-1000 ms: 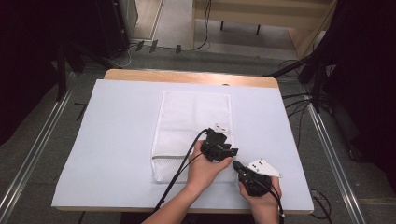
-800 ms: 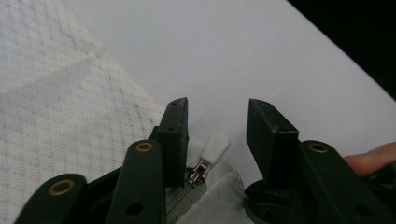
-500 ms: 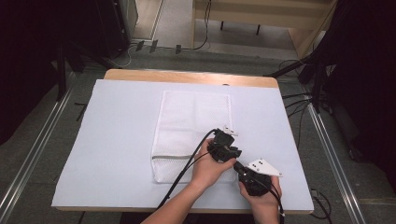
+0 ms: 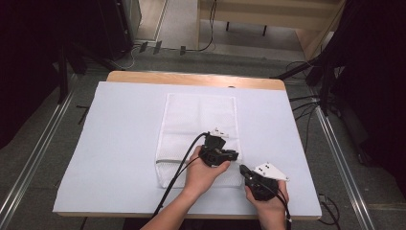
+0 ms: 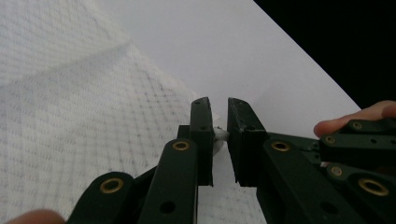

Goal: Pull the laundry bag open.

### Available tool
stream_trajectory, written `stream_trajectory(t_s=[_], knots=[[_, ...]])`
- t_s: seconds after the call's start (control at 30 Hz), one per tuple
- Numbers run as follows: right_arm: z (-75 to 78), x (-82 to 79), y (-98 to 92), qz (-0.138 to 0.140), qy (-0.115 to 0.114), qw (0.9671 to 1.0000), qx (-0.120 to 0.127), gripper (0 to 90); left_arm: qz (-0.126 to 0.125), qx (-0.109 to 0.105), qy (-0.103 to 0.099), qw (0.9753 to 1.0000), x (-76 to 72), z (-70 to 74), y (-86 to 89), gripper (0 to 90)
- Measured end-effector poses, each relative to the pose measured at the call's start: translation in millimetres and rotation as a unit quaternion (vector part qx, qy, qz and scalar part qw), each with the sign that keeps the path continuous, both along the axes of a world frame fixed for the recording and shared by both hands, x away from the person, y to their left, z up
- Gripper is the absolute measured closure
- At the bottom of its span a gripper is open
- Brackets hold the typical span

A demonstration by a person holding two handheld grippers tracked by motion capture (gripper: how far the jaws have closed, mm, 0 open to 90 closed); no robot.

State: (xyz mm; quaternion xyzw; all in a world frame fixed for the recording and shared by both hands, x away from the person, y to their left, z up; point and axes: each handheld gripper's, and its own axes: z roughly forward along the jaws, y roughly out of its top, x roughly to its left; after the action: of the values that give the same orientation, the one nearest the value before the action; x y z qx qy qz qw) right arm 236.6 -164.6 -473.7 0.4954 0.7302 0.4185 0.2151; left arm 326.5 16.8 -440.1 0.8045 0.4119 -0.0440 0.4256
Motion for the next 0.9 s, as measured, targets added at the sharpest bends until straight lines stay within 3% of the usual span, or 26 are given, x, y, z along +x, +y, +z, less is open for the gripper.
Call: stream_trajectory(t_s=[0.37,0.6,0.73,0.9], knots=[[0.2,-1.0,1.9,0.002,-0.007,0.9999,-0.011,90.0,-0.001,-0.022,0.040,0.9990,1.8,-3.9,7.2,79.9],[1.0,-1.3,1.6,-0.001,-0.011,0.9999,-0.011,90.0,-0.007,-0.022,0.052,0.9984,1.2,-5.8,9.3,87.9],[3.7,-3.0,1.7,-0.006,-0.023,0.9997,-0.007,90.0,0.001,-0.009,0.041,0.9991,-0.8,-6.1,11.3,88.2],[6.6,-4.1,1.4,-0.013,-0.029,0.9995,-0.008,90.0,-0.011,-0.002,0.030,0.9995,-2.2,-2.8,14.9,88.4]])
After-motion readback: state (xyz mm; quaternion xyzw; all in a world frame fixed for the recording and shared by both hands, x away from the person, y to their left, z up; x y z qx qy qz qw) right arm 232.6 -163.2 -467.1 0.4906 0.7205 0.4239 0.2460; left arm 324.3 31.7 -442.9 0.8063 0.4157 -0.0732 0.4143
